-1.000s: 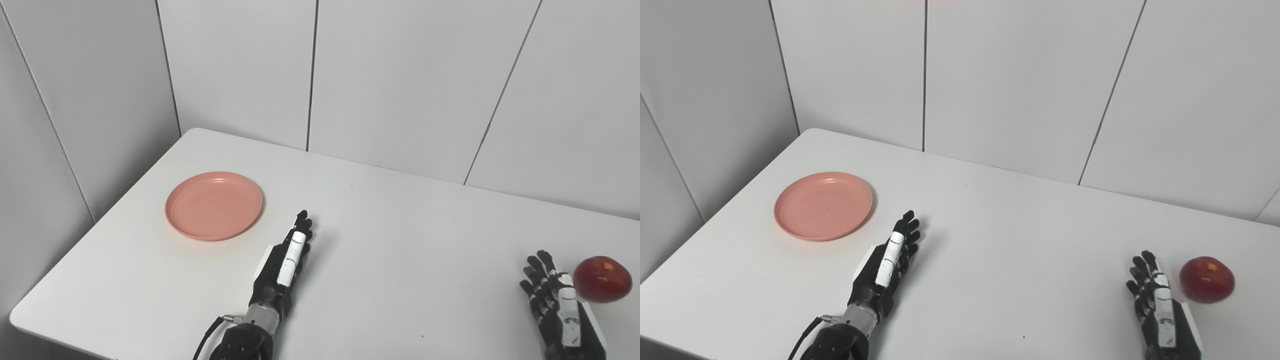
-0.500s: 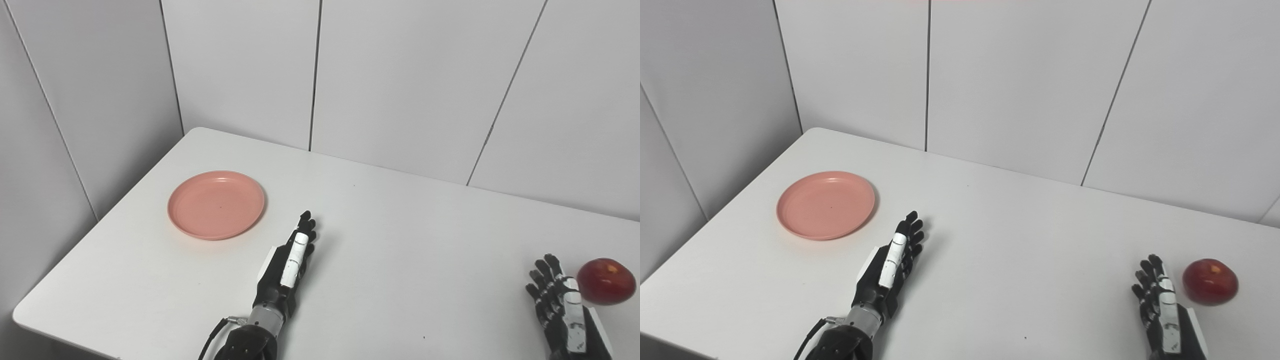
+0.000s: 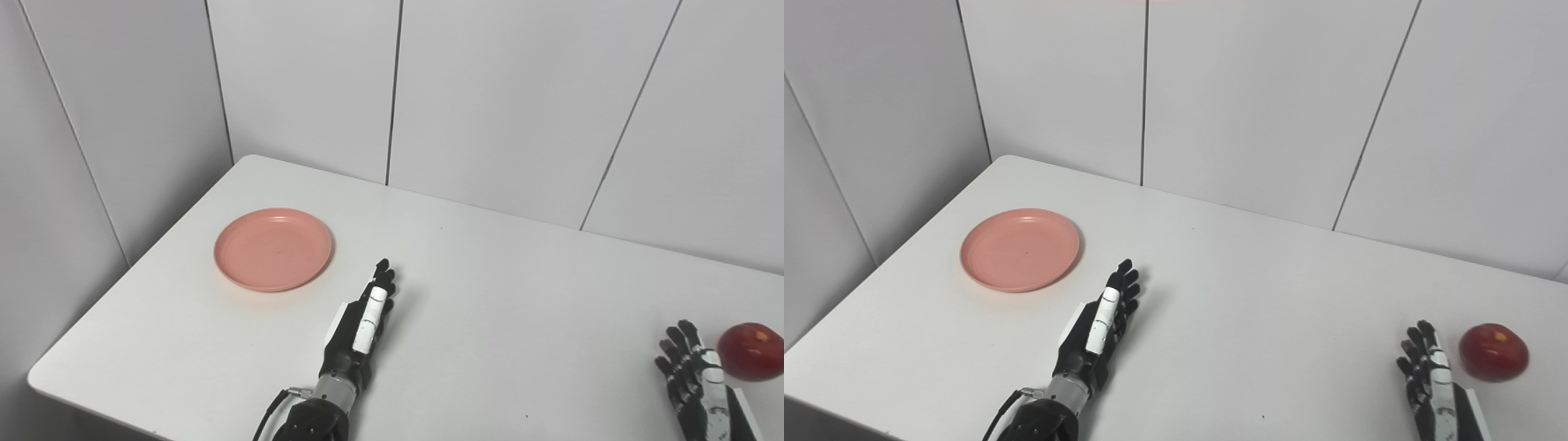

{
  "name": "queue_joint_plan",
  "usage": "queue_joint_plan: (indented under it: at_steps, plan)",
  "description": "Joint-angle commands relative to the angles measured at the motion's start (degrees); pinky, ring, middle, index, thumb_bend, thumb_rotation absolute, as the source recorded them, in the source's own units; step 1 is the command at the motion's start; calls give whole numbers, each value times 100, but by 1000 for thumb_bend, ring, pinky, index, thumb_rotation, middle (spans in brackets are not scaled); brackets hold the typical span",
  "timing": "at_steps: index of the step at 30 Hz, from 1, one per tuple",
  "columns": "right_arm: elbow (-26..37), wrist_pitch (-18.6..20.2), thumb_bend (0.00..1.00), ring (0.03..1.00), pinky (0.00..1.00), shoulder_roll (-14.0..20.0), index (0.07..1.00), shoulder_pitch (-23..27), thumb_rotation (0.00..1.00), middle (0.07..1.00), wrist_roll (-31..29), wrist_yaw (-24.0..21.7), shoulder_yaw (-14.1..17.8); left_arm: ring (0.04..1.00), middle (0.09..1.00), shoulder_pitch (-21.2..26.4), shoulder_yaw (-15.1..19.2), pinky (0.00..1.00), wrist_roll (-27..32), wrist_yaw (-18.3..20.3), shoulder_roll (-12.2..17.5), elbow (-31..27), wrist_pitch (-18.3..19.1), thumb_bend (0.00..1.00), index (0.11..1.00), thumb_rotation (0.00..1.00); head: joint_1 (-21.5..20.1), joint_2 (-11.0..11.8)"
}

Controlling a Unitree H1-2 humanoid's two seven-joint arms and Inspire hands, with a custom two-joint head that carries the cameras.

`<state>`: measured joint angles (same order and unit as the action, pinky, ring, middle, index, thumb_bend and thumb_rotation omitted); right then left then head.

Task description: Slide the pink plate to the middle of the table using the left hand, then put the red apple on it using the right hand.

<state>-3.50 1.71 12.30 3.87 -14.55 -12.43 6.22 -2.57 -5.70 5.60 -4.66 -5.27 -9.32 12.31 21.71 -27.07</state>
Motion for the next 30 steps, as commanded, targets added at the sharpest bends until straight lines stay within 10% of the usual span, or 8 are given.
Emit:
queue_joint_plan:
  at_steps: [1, 30]
  plan:
    - [-7, 237, 736, 1000, 1000, -22, 1000, -161, 1000, 991, -70, 9, 13, 1000, 1000, -149, -81, 1000, -69, -16, -221, 44, 78, 795, 1000, 976, 41, 34]
    - [-154, 29, 892, 977, 1000, 1, 991, -148, 1000, 966, -130, -55, 47, 1000, 1000, -142, -53, 1000, -190, -9, -369, 228, -84, 818, 1000, 966, 131, 172]
